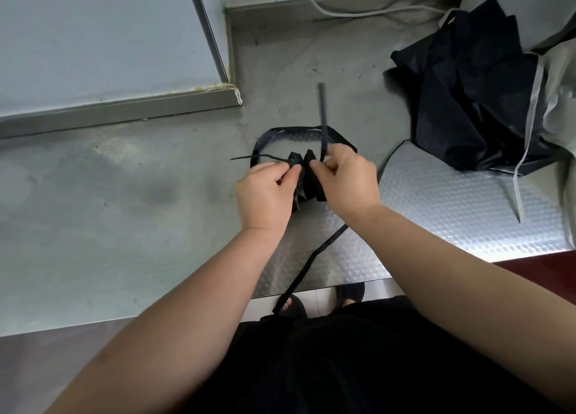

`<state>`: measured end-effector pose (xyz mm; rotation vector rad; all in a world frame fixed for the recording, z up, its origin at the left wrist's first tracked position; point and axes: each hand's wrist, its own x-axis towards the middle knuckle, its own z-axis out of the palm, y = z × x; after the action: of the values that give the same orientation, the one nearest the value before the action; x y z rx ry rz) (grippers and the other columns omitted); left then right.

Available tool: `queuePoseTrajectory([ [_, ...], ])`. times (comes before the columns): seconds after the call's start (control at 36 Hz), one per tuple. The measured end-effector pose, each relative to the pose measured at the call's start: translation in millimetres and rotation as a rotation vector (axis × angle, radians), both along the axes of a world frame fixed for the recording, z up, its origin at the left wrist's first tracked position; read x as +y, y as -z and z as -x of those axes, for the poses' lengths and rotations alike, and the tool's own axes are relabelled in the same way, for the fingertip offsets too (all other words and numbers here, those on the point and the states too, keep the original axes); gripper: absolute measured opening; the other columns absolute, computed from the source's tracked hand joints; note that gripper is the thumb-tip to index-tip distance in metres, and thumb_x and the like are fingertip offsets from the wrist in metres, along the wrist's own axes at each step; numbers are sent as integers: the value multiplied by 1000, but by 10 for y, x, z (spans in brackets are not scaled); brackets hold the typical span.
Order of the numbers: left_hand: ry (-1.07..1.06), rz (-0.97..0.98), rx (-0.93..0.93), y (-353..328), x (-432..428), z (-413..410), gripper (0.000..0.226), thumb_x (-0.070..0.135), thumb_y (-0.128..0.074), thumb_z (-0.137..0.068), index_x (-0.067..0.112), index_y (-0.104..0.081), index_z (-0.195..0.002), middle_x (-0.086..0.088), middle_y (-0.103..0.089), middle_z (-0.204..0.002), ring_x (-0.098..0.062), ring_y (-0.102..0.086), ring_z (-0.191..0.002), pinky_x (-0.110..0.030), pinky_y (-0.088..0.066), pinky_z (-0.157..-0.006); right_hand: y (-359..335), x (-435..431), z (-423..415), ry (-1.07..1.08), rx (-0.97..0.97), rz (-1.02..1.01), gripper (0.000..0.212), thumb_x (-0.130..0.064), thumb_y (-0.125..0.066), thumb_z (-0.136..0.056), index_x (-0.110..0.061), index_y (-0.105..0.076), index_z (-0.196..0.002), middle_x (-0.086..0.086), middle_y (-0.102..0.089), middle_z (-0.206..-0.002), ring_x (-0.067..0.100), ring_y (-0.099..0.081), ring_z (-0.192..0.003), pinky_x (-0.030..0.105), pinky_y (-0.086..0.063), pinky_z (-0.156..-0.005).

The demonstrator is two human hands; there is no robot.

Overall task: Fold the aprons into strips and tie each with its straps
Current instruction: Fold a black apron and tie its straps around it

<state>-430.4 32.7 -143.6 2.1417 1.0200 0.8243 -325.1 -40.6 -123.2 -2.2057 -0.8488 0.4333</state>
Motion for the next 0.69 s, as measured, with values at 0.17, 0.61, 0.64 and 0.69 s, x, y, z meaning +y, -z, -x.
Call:
queuePoseTrajectory([
  [0.17, 9, 58, -2, -2, 35, -18, 33, 31, -56, -86, 5, -67, -69, 8, -59, -75, -7, -51, -71, -13, -33, -62, -28, 13, 79, -163, -72, -55, 22, -13, -56, -94, 3, -70, -88, 9, -57, -79, 24, -55, -79, 18, -37, -68],
  [0.61, 96, -3, -54, 19, 61, 113, 28, 18, -54, -88, 0, -73, -97, -12, -66, -95, -2, -53, -87, -1, -35, -80, 75, -1, 108, -313, -87, -88, 21, -10, -54, -94, 4, -70, -92, 15, -55, -80, 20, -49, -73, 21, -35, -65],
  [0.64, 104, 11, -60, 6, 68, 114, 30, 20, -53, -87, -1, -73, -96, -12, -66, -95, 0, -52, -87, 1, -35, -80, 78, -7, 116, -324, -80, -74, 22, -11, -53, -95, 4, -70, -91, 15, -53, -82, 22, -49, -73, 22, -35, -64],
  [0.69, 124, 1, -52, -17, 80, 121, 32, 23, -52, -87, 0, -73, -93, -12, -65, -95, -4, -53, -85, 1, -35, -79, 77, -9, 120, -337, -70, -55, 24, -13, -50, -97, 3, -68, -93, 13, -49, -85, 22, -49, -75, 21, -34, -65],
])
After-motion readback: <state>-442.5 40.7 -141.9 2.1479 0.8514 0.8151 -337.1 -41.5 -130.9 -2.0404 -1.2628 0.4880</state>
